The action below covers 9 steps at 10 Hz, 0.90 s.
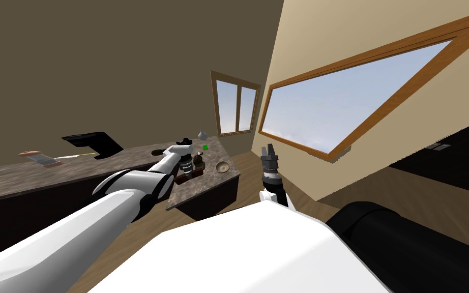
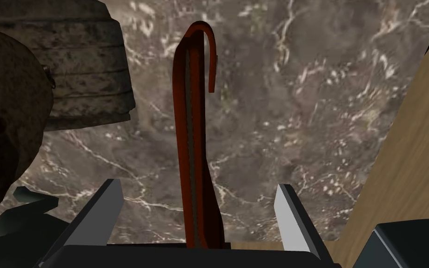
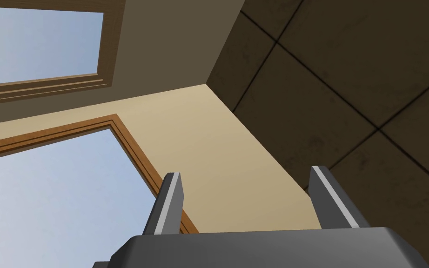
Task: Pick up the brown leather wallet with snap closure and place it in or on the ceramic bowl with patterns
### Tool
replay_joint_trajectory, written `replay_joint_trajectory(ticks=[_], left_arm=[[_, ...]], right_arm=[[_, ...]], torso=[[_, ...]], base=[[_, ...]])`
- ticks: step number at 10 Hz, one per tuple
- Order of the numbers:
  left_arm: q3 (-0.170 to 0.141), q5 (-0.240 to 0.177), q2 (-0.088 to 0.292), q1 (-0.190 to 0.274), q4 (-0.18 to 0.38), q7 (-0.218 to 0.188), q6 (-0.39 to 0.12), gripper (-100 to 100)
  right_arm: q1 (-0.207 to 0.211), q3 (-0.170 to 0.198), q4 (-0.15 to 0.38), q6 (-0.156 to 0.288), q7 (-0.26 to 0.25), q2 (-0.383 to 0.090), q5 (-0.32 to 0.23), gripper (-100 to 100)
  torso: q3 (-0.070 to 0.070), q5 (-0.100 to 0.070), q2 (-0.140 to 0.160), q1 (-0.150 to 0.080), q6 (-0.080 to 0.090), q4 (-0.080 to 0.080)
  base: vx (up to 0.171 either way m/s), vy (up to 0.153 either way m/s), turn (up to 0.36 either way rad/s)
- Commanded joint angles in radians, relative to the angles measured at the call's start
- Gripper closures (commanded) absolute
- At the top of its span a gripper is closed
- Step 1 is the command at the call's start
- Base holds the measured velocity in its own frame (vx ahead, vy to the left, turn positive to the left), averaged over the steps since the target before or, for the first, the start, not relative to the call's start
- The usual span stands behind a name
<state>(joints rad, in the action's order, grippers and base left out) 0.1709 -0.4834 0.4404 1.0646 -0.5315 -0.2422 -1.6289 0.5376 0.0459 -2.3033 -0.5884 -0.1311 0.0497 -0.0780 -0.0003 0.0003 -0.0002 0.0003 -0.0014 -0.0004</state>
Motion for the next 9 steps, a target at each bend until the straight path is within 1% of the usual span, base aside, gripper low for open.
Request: replay_joint_trajectory(ticks=[1, 2, 6, 7, 8, 9], left_arm=[[0.0, 0.0, 0.0, 0.0, 0.0, 0.0, 0.0, -100], [0.0, 0.0, -0.001, 0.0, 0.002, 0.002, 0.005, 100], [0.0, 0.0, 0.0, 0.0, 0.002, 0.001, 0.005, 100], [0.0, 0.0, -0.001, 0.0, 0.002, 0.002, 0.005, 0], [0.003, -0.007, 0.007, 0.013, -0.016, -0.005, -0.025, 100], [0.001, -0.004, 0.007, -0.005, -0.028, -0.004, -0.015, 100]], right_arm=[[0.0, 0.0, 0.0, 0.0, 0.0, 0.0, 0.0, 0], [0.0, 0.0, 0.0, 0.0, 0.0, 0.0, 0.0, 0], [0.0, 0.0, 0.0, 0.0, 0.0, 0.0, 0.0, 0], [0.0, 0.0, 0.0, 0.0, 0.0, 0.0, 0.0, 0], [0.0, 0.0, 0.0, 0.0, 0.0, 0.0, 0.0, 0], [0.0, 0.0, 0.0, 0.0, 0.0, 0.0, 0.0, 0]], torso=[[0.0, 0.0, 0.0, 0.0, 0.0, 0.0], [0.0, 0.0, 0.0, 0.0, 0.0, 0.0], [0.0, 0.0, 0.0, 0.0, 0.0, 0.0], [0.0, 0.0, 0.0, 0.0, 0.0, 0.0], [0.0, 0.0, 0.0, 0.0, 0.0, 0.0], [0.0, 0.0, 0.0, 0.0, 0.0, 0.001]], base=[[0.006, 0.001, 0.0], [0.0, 0.0, 0.0], [0.0, 0.0, 0.0], [0.0, 0.0, 0.0], [-0.01, 0.001, 0.004], [0.0, 0.0, 0.0]])
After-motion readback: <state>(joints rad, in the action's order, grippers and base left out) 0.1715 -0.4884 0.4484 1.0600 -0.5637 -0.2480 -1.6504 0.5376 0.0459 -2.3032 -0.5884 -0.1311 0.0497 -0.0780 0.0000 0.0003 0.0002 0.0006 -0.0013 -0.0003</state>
